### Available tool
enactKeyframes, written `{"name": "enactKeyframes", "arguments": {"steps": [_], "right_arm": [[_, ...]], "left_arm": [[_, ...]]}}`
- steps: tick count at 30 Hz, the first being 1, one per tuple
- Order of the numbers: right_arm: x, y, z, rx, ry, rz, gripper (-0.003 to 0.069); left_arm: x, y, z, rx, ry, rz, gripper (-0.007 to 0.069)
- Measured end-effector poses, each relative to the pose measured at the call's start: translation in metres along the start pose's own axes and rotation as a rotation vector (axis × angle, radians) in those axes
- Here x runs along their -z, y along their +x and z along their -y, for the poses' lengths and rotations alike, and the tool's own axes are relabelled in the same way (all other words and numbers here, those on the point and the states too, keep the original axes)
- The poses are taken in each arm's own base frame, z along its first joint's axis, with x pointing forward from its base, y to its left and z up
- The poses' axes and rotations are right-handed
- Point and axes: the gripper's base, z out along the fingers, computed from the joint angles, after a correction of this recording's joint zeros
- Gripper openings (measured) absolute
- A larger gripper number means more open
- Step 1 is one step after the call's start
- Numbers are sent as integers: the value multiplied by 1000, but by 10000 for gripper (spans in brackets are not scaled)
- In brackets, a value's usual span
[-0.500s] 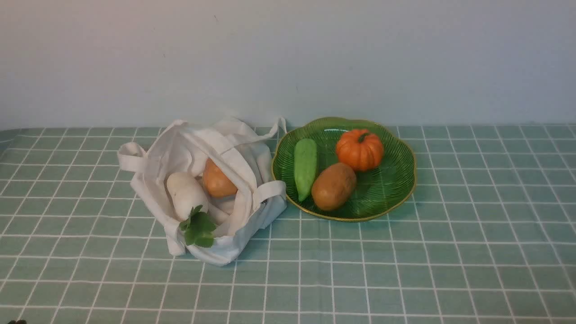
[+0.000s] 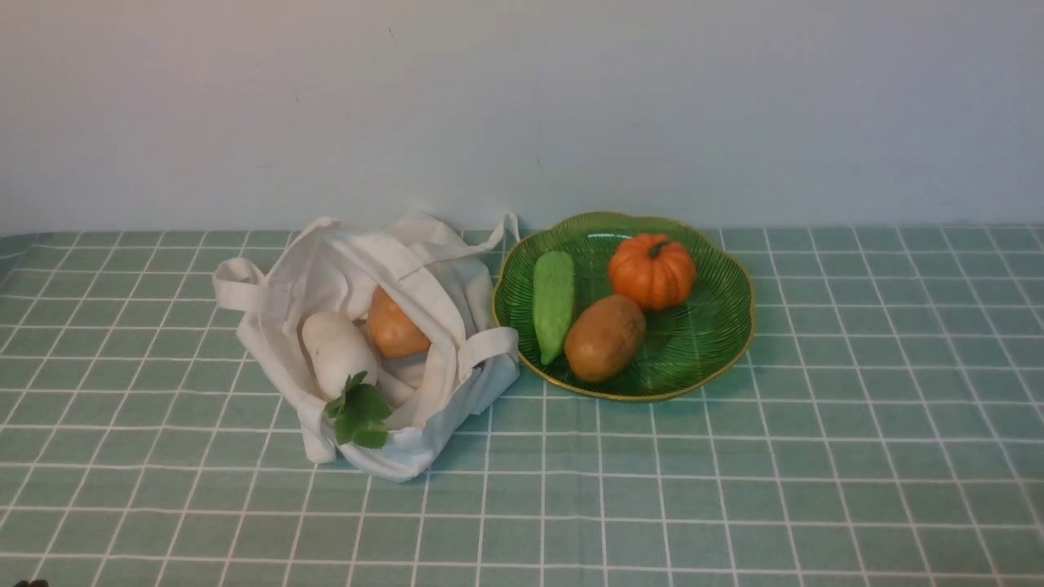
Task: Take vegetables from cloth bag on blue coffee tablecloth place on plate.
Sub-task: 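Reach the gripper into the cloth bag toward the vegetables inside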
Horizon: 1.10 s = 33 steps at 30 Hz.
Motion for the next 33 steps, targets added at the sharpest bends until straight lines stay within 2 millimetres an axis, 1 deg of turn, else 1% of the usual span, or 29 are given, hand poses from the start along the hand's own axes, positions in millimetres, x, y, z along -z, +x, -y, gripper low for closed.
{"name": "enactKeyframes", "arguments": {"steps": [25,27,28,29,30,32,33], "right_arm": [[0,0,0,0,0,0,-17],[0,0,0,0,0,0,-17],[0,0,0,0,0,0,-17],[0,0,0,0,0,0,-17],[0,0,0,0,0,0,-17],[0,0,0,0,0,0,-17],[0,0,0,0,0,0,-17]], "left_arm": [[0,0,0,4,1,0,-5],[0,0,2,99,25,0,-5],[0,0,5,208,52,-2,-5],[0,0,6,263,64,-4,-5],[1,-1,10,447,114,-16,-5],[2,-3,17,720,188,-38,-5],[2,-5,21,886,235,-51,-5]]}}
